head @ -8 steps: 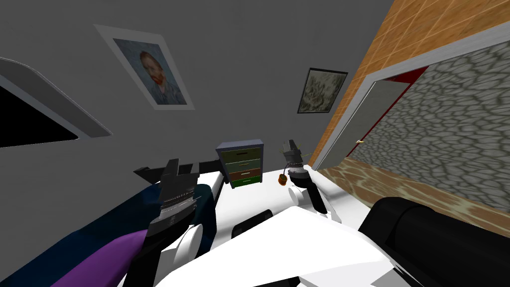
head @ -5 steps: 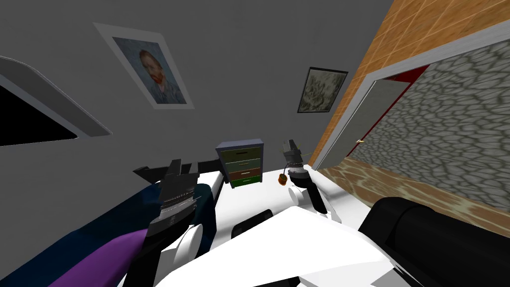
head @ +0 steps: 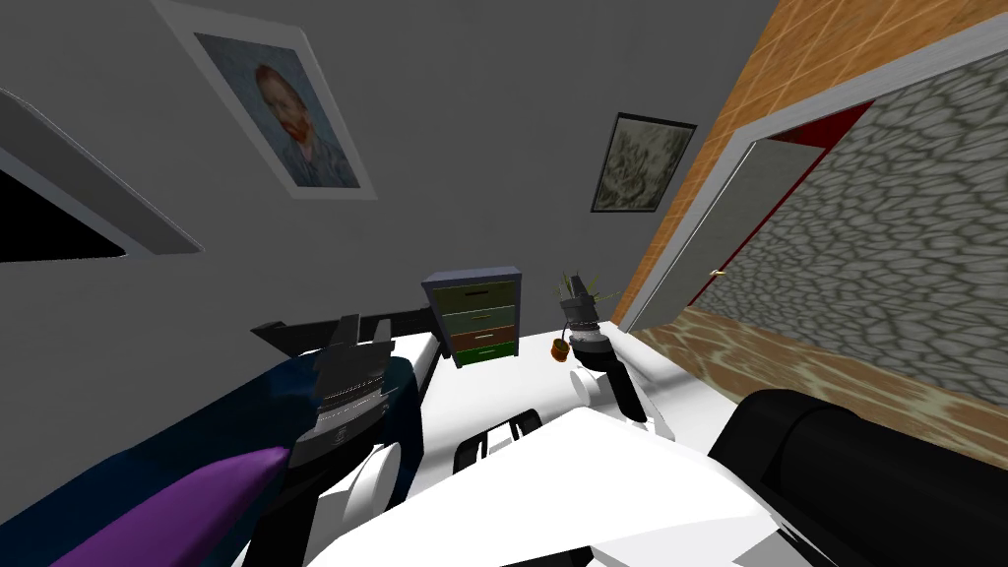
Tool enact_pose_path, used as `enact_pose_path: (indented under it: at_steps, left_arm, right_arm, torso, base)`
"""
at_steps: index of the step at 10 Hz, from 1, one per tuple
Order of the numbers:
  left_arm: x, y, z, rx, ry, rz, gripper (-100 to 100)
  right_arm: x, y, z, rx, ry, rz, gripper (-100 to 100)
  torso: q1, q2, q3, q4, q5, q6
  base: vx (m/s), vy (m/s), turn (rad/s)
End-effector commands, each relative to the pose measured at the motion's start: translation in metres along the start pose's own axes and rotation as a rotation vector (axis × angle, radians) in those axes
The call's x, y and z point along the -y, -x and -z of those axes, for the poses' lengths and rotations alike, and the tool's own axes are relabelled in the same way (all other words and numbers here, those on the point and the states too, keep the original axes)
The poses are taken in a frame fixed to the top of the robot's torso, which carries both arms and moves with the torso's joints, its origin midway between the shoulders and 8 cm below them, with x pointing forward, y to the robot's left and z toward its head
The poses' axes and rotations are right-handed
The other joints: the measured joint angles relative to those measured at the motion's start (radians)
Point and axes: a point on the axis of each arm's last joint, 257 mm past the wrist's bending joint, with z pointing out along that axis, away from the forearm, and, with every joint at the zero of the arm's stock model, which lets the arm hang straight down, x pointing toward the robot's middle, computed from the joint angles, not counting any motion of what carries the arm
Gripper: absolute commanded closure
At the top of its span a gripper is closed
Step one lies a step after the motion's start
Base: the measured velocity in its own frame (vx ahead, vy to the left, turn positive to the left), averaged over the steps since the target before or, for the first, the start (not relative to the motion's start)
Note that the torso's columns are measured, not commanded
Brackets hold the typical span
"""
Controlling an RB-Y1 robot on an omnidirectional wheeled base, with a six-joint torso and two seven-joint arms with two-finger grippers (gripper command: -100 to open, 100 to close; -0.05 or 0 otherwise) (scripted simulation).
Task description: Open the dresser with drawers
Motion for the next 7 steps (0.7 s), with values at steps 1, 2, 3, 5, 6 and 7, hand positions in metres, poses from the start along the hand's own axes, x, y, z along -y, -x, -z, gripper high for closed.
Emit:
enact_pose_path:
  at_steps: [1, 2, 3, 5, 6, 7]
  left_arm:
    - [0.000, 0.000, 0.000, 0.000, 0.000, 0.000, 0]
    - [-0.006, -0.006, 0.001, -0.040, 0.018, -0.014, -100]
    - [-0.009, -0.008, 0.001, -0.056, 0.029, -0.019, -100]
    - [-0.023, -0.014, 0.001, -0.094, 0.072, -0.033, -100]
    - [-0.028, -0.016, 0.002, -0.104, 0.089, -0.036, -100]
    - [-0.033, -0.017, 0.002, -0.111, 0.106, -0.039, -100]
  right_arm:
    - [0.000, 0.000, 0.000, 0.000, 0.000, 0.000, 0]
    - [0.000, 0.000, 0.000, 0.000, 0.000, 0.000, 0]
    - [0.000, 0.000, 0.000, 0.000, -0.001, 0.000, 0]
    - [0.000, 0.000, 0.000, 0.000, -0.001, 0.000, 0]
    - [0.000, 0.000, 0.000, 0.000, -0.001, 0.000, 0]
    - [0.000, 0.000, 0.000, 0.000, -0.001, 0.000, 0]
  torso:
    - [0.000, 0.074, -0.148, 0.074, 0.000, 0.000]
    - [0.000, 0.148, -0.295, 0.148, 0.000, 0.000]
    - [0.000, 0.180, -0.365, 0.180, 0.000, 0.000]
    - [0.000, 0.191, -0.390, 0.193, 0.000, 0.000]
    - [0.000, 0.191, -0.391, 0.193, 0.000, 0.000]
    - [0.000, 0.192, -0.391, 0.194, 0.000, 0.000]
  base:
    - [0.000, 0.000, 0.000]
    - [0.037, -0.010, -0.022]
    - [0.061, -0.019, -0.029]
    - [0.086, -0.019, -0.037]
    - [0.127, -0.016, -0.045]
    - [0.114, -0.032, -0.029]
